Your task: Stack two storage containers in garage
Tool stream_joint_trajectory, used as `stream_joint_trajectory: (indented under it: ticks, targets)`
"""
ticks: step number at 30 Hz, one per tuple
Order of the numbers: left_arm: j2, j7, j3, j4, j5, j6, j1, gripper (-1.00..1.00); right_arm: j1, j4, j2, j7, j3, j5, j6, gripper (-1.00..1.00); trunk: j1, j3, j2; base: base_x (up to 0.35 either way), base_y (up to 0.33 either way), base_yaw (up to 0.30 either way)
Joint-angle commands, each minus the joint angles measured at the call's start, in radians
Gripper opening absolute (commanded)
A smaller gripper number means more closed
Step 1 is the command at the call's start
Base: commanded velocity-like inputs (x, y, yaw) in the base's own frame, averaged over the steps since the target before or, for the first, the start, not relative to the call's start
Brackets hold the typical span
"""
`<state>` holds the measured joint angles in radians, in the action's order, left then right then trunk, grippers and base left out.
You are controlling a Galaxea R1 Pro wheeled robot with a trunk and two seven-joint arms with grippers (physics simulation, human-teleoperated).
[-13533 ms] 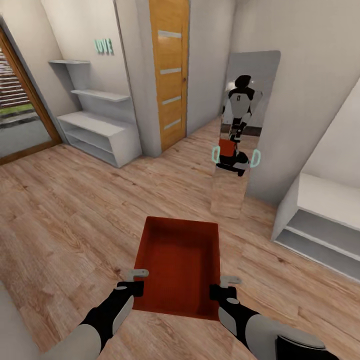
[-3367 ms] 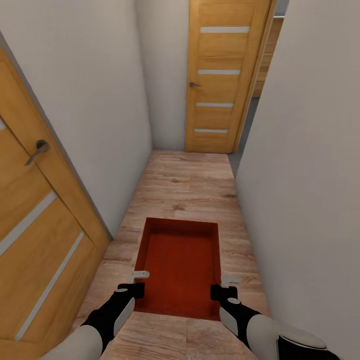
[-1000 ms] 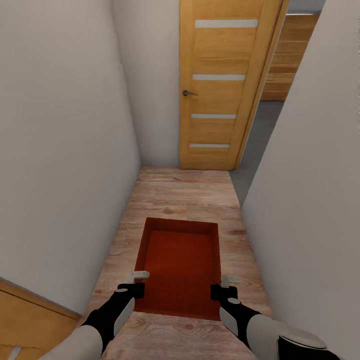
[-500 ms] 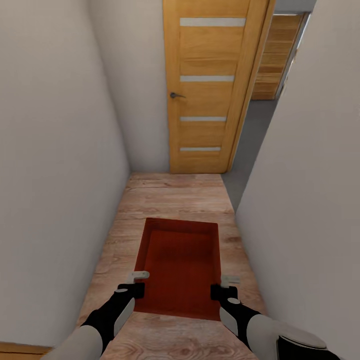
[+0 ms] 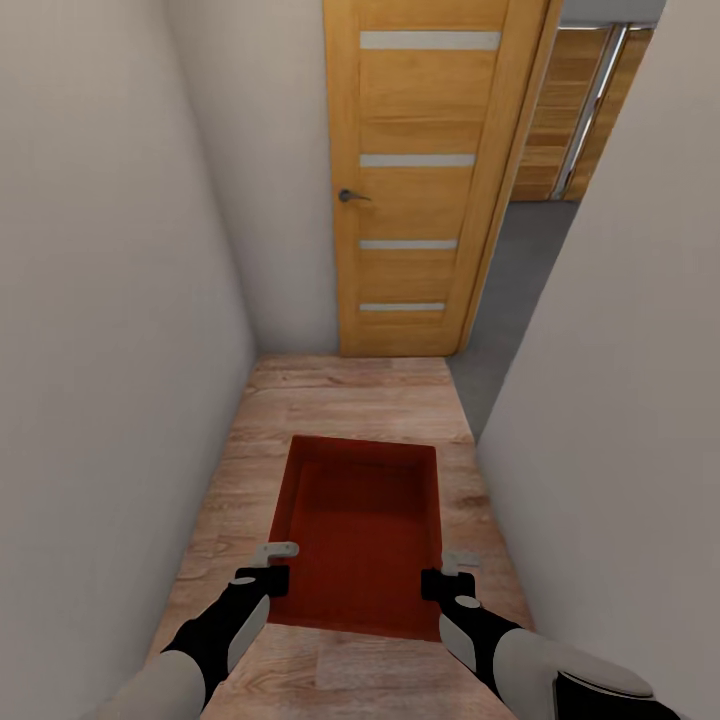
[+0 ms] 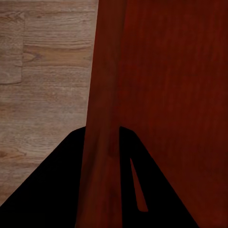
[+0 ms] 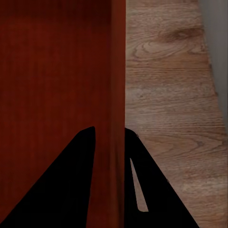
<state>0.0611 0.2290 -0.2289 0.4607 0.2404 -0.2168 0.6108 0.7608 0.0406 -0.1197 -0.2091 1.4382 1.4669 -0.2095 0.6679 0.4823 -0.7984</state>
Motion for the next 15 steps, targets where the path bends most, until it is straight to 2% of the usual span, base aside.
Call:
stream_joint_trajectory:
  ticks: [1, 15]
  targets:
    - [-0.040, 0.014, 0.014, 0.039, -0.003, 0.013, 0.001, -1.00, 0.000, -0.019, 0.002, -0.003, 0.022, 0.013, -0.001, -1.00, 0.001, 0.001, -0.001, 0.321, 0.000, 0.000]
    - [-0.040, 0.014, 0.014, 0.039, -0.003, 0.013, 0.001, -1.00, 0.000, -0.019, 0.002, -0.003, 0.022, 0.013, -0.001, -1.00, 0.001, 0.001, -0.001, 0.321, 0.000, 0.000]
